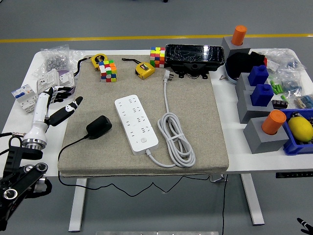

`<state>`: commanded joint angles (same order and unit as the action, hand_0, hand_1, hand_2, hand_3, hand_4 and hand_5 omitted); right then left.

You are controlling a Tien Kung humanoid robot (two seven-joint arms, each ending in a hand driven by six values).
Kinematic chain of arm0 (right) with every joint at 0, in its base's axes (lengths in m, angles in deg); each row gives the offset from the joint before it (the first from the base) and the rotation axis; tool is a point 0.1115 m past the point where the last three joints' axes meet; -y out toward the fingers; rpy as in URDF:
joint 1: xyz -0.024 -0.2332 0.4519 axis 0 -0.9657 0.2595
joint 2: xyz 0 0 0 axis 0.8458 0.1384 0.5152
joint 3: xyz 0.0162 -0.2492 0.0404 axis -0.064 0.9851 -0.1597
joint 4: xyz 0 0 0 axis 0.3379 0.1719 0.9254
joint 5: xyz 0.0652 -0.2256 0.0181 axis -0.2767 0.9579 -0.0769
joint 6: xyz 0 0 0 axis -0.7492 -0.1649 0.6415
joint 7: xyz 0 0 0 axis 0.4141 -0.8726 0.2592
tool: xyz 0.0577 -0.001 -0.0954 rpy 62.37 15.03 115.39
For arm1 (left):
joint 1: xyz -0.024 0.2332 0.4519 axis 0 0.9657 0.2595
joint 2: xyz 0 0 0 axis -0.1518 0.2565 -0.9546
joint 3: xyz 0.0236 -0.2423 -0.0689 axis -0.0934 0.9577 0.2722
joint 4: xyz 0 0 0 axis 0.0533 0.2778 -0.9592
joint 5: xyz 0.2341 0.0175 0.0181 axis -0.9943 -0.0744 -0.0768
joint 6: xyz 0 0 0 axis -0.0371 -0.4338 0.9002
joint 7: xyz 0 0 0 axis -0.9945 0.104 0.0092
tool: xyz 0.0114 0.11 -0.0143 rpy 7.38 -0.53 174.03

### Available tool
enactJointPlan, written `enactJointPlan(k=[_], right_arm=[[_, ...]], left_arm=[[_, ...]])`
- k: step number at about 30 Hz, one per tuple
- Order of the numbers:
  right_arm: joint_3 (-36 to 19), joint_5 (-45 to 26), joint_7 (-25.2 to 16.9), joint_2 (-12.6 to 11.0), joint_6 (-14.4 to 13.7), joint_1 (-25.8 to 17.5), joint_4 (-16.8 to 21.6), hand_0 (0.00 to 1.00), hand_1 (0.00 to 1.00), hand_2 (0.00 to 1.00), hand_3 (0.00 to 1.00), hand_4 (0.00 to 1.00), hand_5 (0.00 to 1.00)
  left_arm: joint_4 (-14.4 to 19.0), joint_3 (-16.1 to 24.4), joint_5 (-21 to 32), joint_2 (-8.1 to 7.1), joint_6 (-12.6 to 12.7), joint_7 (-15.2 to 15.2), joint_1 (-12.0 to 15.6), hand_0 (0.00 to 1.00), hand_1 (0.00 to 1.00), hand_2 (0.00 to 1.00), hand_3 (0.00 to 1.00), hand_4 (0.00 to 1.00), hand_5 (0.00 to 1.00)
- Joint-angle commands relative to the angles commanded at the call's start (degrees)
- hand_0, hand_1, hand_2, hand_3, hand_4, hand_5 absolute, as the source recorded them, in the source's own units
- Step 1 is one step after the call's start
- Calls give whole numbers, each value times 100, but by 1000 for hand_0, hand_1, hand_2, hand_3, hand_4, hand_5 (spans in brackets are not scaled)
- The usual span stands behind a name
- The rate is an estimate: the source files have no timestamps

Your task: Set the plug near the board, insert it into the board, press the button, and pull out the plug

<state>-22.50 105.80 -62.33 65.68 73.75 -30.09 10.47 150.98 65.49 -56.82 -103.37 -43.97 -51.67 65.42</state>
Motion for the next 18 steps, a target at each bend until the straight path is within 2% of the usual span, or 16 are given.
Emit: enactJointPlan(k=[4,5,10,11,18], right_arm=[[20,-2,1,8,6,-11,2,565,662,676,602,971,493],[25,-3,2,8,9,-9,3,566,663,675,602,971,494],[29,-7,4,3,12,9,4,566,663,675,602,971,494],[32,-5,5,0,11,15,2,566,663,675,602,971,494],[62,-9,8,-10,8,42,1,566,663,676,601,971,494]], left_arm=[[12,-2,-5,-1,-17,56,10,567,606,555,580,835,360],[16,0,-2,-3,-18,59,7,523,584,547,578,827,360],[31,-16,-7,-19,-43,97,-28,523,584,547,578,827,360],[35,-18,-7,-24,-52,112,-39,478,574,549,579,842,386],[58,-37,-23,-39,-75,168,-60,477,567,547,579,850,391]])
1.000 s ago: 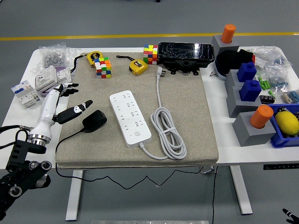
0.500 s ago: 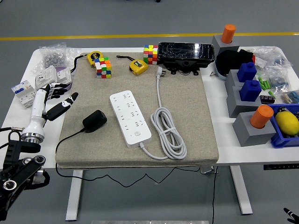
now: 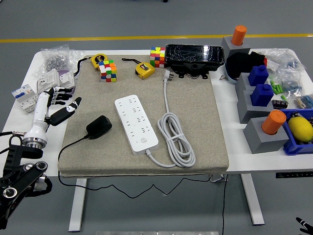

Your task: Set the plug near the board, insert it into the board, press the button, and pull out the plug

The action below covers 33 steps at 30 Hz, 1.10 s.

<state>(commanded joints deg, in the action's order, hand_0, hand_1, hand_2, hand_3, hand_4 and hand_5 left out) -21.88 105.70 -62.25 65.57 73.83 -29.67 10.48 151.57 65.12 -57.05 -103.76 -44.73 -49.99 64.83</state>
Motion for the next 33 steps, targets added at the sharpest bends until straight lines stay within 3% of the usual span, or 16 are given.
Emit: enactJointPlan(k=[11,33], right_arm=[[44,-10,1,-12,-1,33,-5,565,663,676,602,971,494],[36,-2,3,-32,-3,15,-3,566,663,675,602,971,494]], left_arm=[[70,-66,0,-17,1,96,-47,473,558,544,575,819,343],[152,-92,-125,-21,-82,397,-68,473,547,543,576,815,339]])
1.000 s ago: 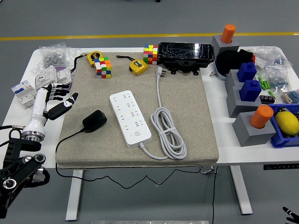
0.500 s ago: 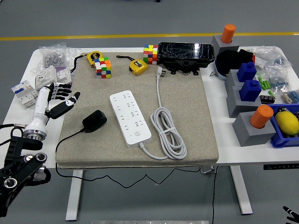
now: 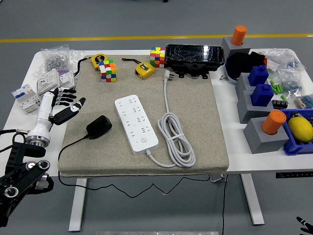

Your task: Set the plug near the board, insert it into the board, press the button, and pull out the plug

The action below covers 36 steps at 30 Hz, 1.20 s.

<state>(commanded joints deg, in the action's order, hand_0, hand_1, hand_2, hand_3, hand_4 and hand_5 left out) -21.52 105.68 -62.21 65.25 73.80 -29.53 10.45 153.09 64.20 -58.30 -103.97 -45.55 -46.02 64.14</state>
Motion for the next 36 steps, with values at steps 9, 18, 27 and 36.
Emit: enactJointPlan(k=[9,18,27,36], right_arm=[[-38,14,-5,25,5,-48,1,567,663,676,604,972,494],[-112,31,-8,29,-8,-58,3,566,663,676,604,971,493],[-125,35,-10,28,-2,-52,5,567,663,676,604,972,494],[-137,33,-4,-16,3,-17,5,566,663,676,604,971,493]], left_arm=[[23,8,-27,14,-33,52,52,471,544,545,576,814,339],[61,63,-61,38,-54,96,60,471,542,547,575,813,340],[121,48,-82,43,-69,136,46,471,542,547,577,814,343],[138,39,-95,51,-84,167,-11,471,541,548,577,814,344]])
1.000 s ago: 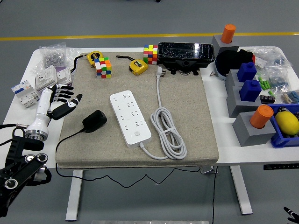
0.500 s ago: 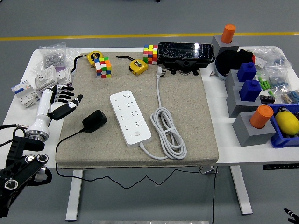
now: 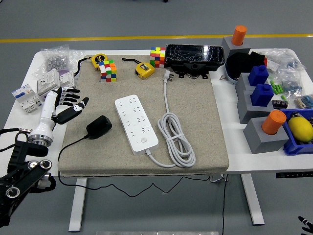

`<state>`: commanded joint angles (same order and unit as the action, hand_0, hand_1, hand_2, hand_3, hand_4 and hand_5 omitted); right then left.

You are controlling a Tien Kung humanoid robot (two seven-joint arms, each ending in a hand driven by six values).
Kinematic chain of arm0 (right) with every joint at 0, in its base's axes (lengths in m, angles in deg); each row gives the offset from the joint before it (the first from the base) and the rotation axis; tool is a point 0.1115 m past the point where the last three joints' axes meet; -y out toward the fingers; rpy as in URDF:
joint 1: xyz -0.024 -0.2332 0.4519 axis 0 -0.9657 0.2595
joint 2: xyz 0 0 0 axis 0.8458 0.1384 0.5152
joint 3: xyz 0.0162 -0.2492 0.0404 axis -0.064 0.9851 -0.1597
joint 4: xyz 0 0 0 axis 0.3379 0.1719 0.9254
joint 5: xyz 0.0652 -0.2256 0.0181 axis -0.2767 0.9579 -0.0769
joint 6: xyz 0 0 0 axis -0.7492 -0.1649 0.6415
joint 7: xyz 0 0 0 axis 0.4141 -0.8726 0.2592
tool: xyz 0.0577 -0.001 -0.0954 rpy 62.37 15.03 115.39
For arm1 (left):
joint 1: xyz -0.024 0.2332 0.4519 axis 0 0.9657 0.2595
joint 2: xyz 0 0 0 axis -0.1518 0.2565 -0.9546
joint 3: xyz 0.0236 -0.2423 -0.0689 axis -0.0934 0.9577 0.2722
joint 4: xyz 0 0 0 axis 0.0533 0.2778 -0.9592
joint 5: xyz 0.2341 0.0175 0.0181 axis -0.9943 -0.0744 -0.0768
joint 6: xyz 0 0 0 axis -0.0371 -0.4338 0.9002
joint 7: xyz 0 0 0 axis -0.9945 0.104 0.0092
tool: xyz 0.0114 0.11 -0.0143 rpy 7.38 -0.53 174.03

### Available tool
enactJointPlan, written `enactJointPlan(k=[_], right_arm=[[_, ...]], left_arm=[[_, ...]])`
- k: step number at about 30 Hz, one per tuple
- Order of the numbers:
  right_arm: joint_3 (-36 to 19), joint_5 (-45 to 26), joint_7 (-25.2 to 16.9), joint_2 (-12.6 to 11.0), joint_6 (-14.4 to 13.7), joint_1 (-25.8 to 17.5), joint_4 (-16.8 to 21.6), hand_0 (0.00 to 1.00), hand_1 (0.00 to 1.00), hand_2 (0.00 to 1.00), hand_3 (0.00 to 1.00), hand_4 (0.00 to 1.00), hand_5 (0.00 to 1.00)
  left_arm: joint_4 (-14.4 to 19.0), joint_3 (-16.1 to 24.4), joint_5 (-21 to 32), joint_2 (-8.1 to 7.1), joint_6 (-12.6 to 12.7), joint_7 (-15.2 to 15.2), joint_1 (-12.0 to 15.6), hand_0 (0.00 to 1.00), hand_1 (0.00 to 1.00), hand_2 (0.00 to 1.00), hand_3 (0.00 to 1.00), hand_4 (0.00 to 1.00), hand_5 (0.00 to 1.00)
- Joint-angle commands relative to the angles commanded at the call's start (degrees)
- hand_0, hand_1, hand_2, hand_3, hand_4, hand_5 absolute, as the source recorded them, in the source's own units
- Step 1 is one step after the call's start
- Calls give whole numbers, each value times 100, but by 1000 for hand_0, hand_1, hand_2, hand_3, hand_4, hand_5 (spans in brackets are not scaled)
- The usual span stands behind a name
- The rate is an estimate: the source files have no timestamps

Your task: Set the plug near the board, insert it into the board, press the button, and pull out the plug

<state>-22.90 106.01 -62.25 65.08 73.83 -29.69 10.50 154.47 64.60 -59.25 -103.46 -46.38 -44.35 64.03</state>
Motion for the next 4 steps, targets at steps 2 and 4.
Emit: enactJointPlan(k=[2,4], right_arm=[[-1,-2,1,-2,2,-4,-1,566,663,676,604,971,493],[3,-4,4,-1,7,-11,-8,566,663,676,604,971,493]], left_arm=[[1,-4,-2,0,-5,7,-6,471,541,548,577,814,344],[1,0,-4,5,-8,11,-7,471,541,548,577,814,344]])
